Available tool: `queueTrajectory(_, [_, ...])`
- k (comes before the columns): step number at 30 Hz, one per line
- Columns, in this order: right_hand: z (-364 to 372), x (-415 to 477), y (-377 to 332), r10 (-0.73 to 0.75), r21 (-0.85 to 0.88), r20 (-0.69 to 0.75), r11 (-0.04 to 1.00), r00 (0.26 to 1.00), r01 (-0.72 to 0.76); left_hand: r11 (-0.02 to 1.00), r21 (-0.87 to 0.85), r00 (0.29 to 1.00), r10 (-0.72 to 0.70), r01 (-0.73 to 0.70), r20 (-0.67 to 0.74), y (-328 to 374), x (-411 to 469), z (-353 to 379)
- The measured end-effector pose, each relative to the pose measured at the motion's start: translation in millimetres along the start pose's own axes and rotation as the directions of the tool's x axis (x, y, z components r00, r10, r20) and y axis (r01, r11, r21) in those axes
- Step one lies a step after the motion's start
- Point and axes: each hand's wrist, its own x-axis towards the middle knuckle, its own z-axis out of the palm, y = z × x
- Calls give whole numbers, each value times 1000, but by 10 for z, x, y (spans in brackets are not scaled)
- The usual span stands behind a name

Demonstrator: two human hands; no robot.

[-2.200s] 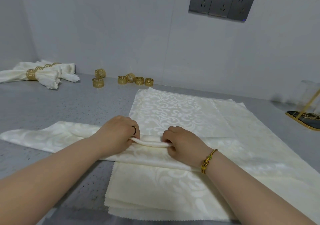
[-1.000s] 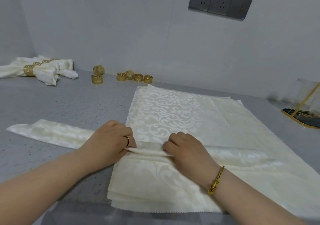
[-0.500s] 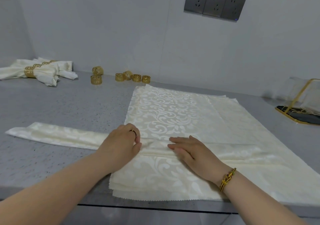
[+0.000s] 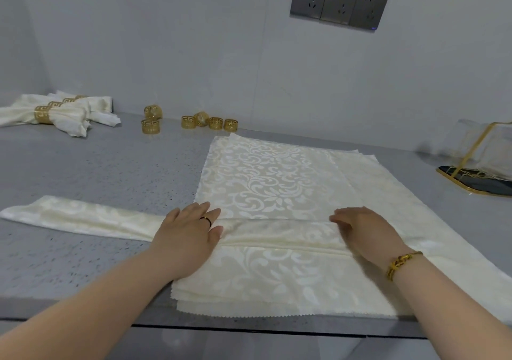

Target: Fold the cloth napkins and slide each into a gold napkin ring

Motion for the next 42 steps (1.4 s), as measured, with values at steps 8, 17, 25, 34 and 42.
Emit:
queueTrajectory(8, [188,91,-1397,-300,332,-28,897,954,292,999,-18,999,-51,52,19,22,-26,13])
queueTrajectory(17, [377,119,-1484,-383,394,-24,846,924,361,997,-79,1000,6,-5,5,-338,-50,-55])
queueTrajectory(25, [386,86,-1480,-410,494,-53,782,911,380,991,-125,978,-27,54,209,-653,94,-402])
queueTrajectory(34, [368,68,-1491,-383,495,-57,791,922,359,994,-44,909,-71,98,411,-780,213,-759])
queueTrajectory(42, [293,72,-1501,-340,363,-54,869,939,336,964,-264,964,34,39,265,-234,236,-1205])
